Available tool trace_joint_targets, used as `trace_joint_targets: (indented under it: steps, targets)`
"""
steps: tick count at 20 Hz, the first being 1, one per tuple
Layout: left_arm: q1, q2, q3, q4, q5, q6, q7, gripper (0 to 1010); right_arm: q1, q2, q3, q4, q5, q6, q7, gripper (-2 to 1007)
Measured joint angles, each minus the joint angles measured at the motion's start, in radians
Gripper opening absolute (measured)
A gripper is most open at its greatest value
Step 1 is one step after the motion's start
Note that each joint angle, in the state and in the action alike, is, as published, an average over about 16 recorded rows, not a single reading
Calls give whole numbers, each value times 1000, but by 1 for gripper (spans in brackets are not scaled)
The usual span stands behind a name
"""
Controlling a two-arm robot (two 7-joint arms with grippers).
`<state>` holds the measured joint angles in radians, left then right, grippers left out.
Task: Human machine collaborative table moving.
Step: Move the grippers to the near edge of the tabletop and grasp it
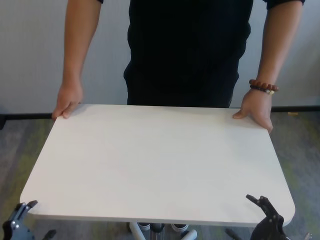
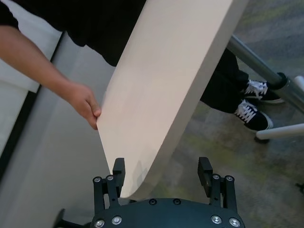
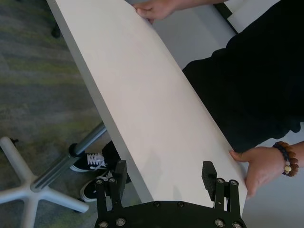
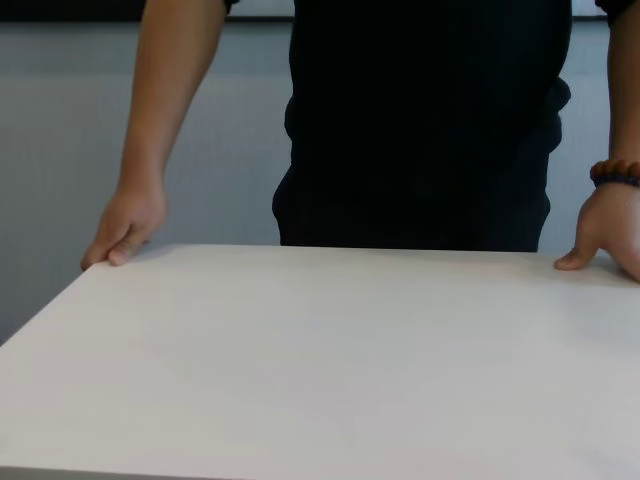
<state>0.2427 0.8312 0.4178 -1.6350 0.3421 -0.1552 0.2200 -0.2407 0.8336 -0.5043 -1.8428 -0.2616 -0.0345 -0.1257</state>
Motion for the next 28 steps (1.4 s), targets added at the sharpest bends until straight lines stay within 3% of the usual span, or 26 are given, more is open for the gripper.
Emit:
trace_joint_targets:
  steps: [5,10,18,28]
  targets:
    - [-30,-31,34,33,106,40,24,993,25,-17,-24,18,-83,57,10,1001]
    - [-50,-66,45,67,176,60,58,993,54,-42,-52,48,-175,106,6,1001]
    - [-70,-119,37,115,220,54,114,993,85,-89,-80,97,-294,143,-23,1001]
    - [-89,-177,28,168,274,21,185,993,101,-132,-74,135,-347,140,-43,1001]
